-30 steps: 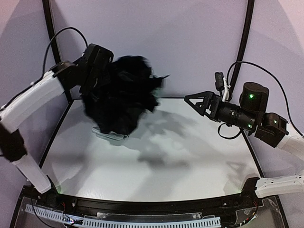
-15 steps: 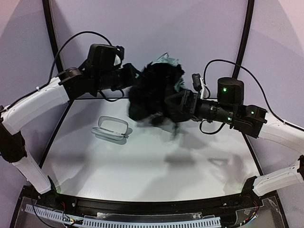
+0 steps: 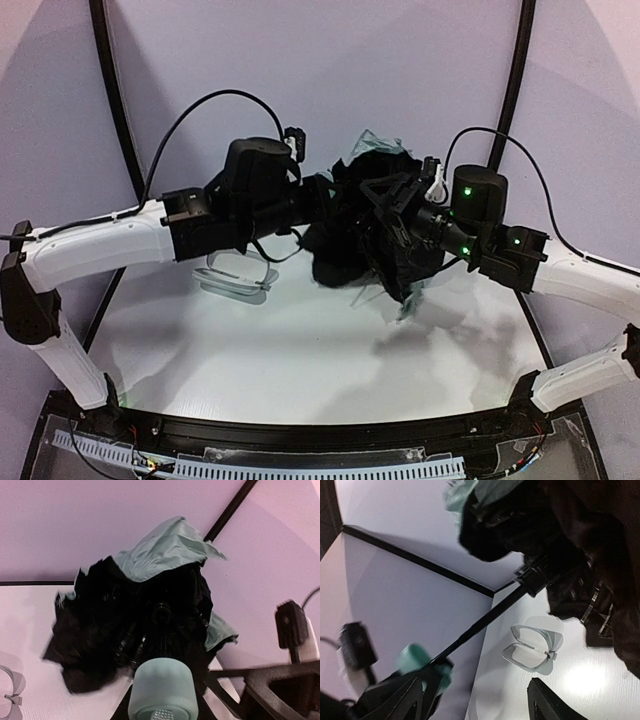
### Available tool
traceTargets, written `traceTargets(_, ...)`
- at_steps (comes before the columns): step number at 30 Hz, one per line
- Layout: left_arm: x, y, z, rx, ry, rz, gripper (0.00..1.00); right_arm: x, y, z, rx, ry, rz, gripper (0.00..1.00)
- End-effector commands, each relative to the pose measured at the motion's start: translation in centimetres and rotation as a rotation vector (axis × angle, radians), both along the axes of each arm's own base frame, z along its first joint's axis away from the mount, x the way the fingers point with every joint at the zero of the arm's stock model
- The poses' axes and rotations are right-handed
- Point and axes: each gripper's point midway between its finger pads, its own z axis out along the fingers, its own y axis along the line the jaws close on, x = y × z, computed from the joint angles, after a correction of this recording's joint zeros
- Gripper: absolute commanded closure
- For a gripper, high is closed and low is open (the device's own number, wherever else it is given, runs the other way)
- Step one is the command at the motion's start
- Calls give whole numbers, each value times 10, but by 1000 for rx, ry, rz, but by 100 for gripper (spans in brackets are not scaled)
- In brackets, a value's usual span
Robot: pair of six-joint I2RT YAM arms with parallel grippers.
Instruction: Open the umbrella
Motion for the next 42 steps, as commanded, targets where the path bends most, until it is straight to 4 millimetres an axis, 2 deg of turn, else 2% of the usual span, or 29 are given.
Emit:
traceTargets(1, -11, 15, 65, -106, -191, 43, 99, 18, 5, -4, 28, 53, -53, 29)
traceTargets(4, -23, 18, 73, -74, -271, 12, 99, 27, 6, -8, 54, 73, -64, 30)
traceTargets(10, -48, 25, 66, -17, -385, -2, 99, 35, -1, -2, 155, 46, -105, 34)
traceTargets(13, -63, 20, 63, 14, -429, 0, 99, 36, -4, 0, 197, 43, -119, 38)
traceTargets(15, -73, 16, 71, 15, -480, 14, 99, 35, 1, 3, 224, 50, -95, 39)
traceTargets(18, -81, 7, 71, 66, -532, 45, 99, 33, 9, 3, 251, 65, -51, 42)
traceTargets(22, -79, 1, 69, 122, -572, 92, 99, 29, 4, 6, 310, 60, -54, 54)
traceTargets(29, -80, -5, 59, 152, -592, 111, 99, 29, -19, 10, 306, 44, -145, 59)
traceTargets(34, -82, -6, 60, 163, -611, 128, 99, 31, -18, 12, 320, 50, -144, 67)
traceTargets(38, -84, -1, 55, 193, -621, 117, 99, 33, -11, 17, 332, 56, -96, 68)
traceTargets(42, -91, 3, 41, 198, -624, 67, 99, 39, -4, 13, 360, 86, -55, 73)
